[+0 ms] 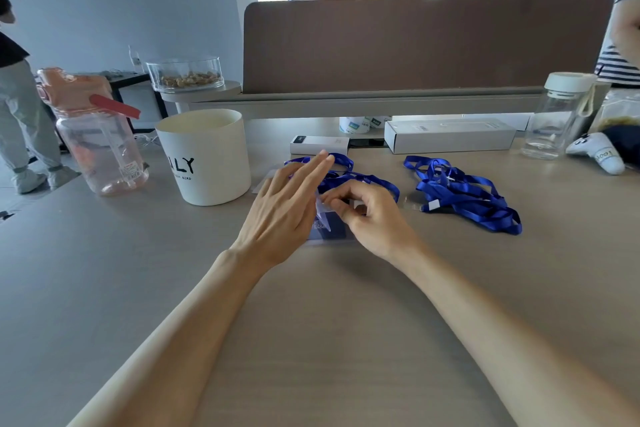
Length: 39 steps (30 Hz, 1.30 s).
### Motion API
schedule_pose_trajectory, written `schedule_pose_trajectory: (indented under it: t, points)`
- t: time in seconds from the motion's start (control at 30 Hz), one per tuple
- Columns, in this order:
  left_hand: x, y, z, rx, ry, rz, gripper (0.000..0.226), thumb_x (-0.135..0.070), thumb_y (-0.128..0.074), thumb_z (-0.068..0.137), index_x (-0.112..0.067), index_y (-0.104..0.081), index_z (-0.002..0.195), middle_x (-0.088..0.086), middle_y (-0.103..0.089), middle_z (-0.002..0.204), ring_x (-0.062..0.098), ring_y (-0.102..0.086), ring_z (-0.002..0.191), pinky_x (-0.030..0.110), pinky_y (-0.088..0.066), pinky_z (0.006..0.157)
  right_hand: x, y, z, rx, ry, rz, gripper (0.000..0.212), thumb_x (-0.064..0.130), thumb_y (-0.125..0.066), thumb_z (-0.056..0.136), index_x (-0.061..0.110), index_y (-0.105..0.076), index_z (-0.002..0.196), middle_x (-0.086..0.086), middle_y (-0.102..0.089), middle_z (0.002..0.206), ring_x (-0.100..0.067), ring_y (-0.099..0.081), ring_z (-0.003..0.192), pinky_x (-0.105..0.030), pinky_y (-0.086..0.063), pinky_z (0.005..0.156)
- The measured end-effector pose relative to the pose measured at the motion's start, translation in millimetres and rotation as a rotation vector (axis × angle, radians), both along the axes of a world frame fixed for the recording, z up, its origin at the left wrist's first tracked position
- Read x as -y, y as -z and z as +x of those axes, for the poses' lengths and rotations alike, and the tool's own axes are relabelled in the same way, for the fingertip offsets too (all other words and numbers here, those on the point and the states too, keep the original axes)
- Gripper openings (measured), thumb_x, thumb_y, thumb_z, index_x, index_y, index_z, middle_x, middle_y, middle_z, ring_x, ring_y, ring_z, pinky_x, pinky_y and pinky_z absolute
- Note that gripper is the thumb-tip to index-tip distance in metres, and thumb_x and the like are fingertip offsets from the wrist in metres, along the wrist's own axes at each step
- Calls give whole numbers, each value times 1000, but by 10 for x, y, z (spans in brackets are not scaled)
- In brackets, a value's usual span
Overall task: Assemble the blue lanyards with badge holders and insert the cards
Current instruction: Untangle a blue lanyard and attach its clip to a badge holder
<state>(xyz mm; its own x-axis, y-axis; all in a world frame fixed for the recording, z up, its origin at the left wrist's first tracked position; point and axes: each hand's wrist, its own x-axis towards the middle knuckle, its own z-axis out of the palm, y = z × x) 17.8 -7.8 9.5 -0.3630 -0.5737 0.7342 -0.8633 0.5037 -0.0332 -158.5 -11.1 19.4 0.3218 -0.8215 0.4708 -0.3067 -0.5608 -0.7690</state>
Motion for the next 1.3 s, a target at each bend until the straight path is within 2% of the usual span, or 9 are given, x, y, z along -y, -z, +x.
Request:
schedule_pose_trajectory:
  t: [0.23,0.47,0.63,0.7,0.8,0.93,1.07,1.17,1.3]
  points:
    - [26,23,9,-82,-27,-73,29,-24,-57,87,-14,-60,114,0,-63,109,21,-48,109,31,-34,93,19,42,-10,18,122,-17,11,13,-61,94,17,-70,89,9,-69,84,-8,-61,81,-17,-46,69]
    - [-3,21,-4,-69,-18,21,35,-50,-53,90,-23,-61,110,-12,-65,99,12,-57,100,42,-31,99,-15,16,-20,14,141,-74,10,15,-60,95,16,-70,95,9,-69,88,-4,-61,85,-9,-43,70]
    - [2,28,16,-83,-1,23,32,-51,-54,88,-24,-61,105,-12,-65,94,11,-59,89,39,-28,98,31,42,-20,-55,239,-172,10,20,-68,89,20,-75,97,11,-59,97,-12,-49,103,-24,-41,86]
    - [4,28,12,-82,3,13,29,-50,-58,87,-24,-60,100,-11,-65,89,11,-60,83,36,-26,97,47,41,-25,-46,312,-202,10,24,-71,87,24,-76,96,14,-50,91,-12,-43,102,-27,-39,88]
    - [4,41,11,-83,10,-3,29,-51,-61,85,-24,-57,95,-13,-63,82,11,-54,79,35,-26,96,78,23,-65,-14,332,-207,8,28,-68,90,27,-75,93,20,-52,84,-14,-52,93,-37,-46,83]
    - [10,72,17,-79,14,49,46,-63,-53,81,-23,-60,101,-14,-63,84,12,-57,81,29,-24,95,55,-27,-82,195,259,-34,12,25,-63,93,17,-71,89,11,-66,76,-3,-57,71,-21,-45,67]
    - [-12,60,-18,-147,40,160,59,-66,-56,77,-23,-60,117,-12,-63,105,11,-58,94,22,-37,87,-20,-150,-98,410,112,202,12,19,-60,95,12,-69,90,2,-71,76,-2,-63,68,-15,-50,67]
    - [-28,51,-43,-319,48,252,59,-52,-69,79,-27,-52,131,-16,-53,109,1,-51,88,25,-45,75,-43,-238,-128,520,-31,382,13,19,-58,95,15,-68,88,3,-74,78,-8,-66,73,-22,-51,70]
    - [13,69,-60,-407,109,260,50,-46,-68,82,-31,-54,127,-16,-49,102,-1,-47,81,20,-42,68,-75,-261,-143,588,-211,551,14,18,-58,93,15,-68,85,1,-72,75,-10,-66,71,-23,-49,68]
